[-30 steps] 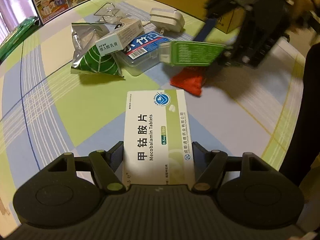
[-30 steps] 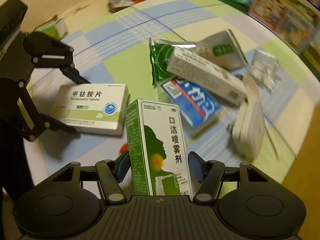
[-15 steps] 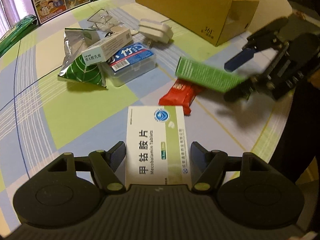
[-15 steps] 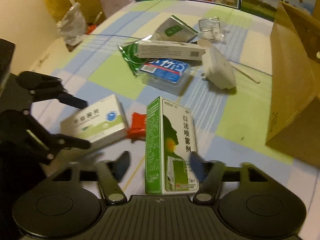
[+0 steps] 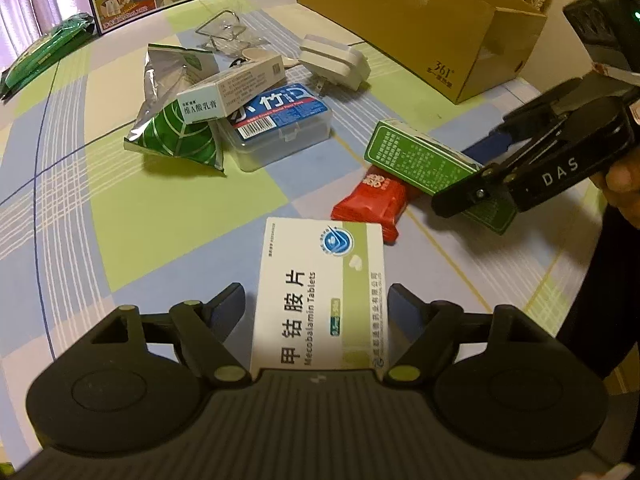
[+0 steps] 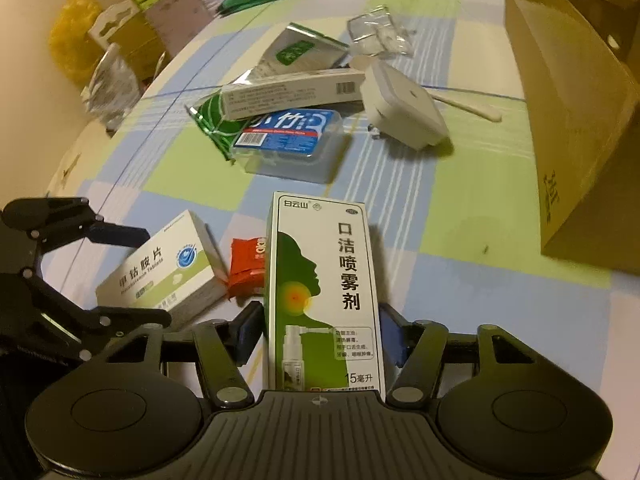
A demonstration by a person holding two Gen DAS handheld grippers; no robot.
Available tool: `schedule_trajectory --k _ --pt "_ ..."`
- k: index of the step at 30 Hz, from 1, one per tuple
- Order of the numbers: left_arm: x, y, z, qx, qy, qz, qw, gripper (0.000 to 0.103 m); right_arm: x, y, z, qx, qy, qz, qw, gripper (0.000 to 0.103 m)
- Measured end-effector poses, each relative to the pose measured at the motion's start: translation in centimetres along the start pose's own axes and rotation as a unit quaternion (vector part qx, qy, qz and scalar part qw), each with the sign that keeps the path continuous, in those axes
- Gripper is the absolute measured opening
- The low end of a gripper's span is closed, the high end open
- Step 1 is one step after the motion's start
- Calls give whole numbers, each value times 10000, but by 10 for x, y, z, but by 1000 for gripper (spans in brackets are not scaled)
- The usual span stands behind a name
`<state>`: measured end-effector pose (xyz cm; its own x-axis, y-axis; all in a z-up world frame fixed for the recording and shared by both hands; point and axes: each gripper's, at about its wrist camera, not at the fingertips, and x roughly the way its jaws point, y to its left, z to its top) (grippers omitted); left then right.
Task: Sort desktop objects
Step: 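Grasp the green-white mouth spray box with the right tool while the left tool holds its box, then carry both held boxes over the cardboard box with both tools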
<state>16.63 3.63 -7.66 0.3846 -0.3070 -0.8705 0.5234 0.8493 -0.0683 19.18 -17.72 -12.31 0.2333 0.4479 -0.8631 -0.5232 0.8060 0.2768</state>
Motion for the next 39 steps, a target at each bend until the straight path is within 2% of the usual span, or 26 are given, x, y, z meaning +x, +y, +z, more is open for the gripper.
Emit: schedule_trajectory --k 2,6,8,14,21,25,28,29,30,39 --pt "1 -2 1 37 13 38 10000 67 -4 3 -3 -2 -112 -207 9997 58" --pt "1 -14 2 209 8 239 9995 67 -19 11 -14 -124 -405 -974 9943 58" --pt "2 -19 2 263 18 317 9991 67 -22 14 -21 -136 -467 -1164 9920 58" --pt "4 -25 -2 272 -34 517 9983 68 -22 13 -36 -131 -731 -1122 9909 62" --pt "8 -25 -5 264 0 478 9985 68 -21 2 -51 189 -1017 -903 9905 65" --pt "11 -25 -3 214 24 490 9986 68 -18 7 -60 10 -1151 -1024 9881 65" --pt "13 -27 -3 209 42 536 9983 68 -14 11 -64 -70 -1196 -1064 9871 62" --pt "14 -27 -3 191 26 539 9984 68 -13 12 -64 -91 -1211 -1062 9869 55" --pt "14 -28 -4 170 -2 544 9984 68 -13 13 -65 -129 -1231 -1100 9862 54" --pt "5 -35 -4 -43 -13 666 9978 66 -18 14 -66 -130 -1408 -1153 9832 52"
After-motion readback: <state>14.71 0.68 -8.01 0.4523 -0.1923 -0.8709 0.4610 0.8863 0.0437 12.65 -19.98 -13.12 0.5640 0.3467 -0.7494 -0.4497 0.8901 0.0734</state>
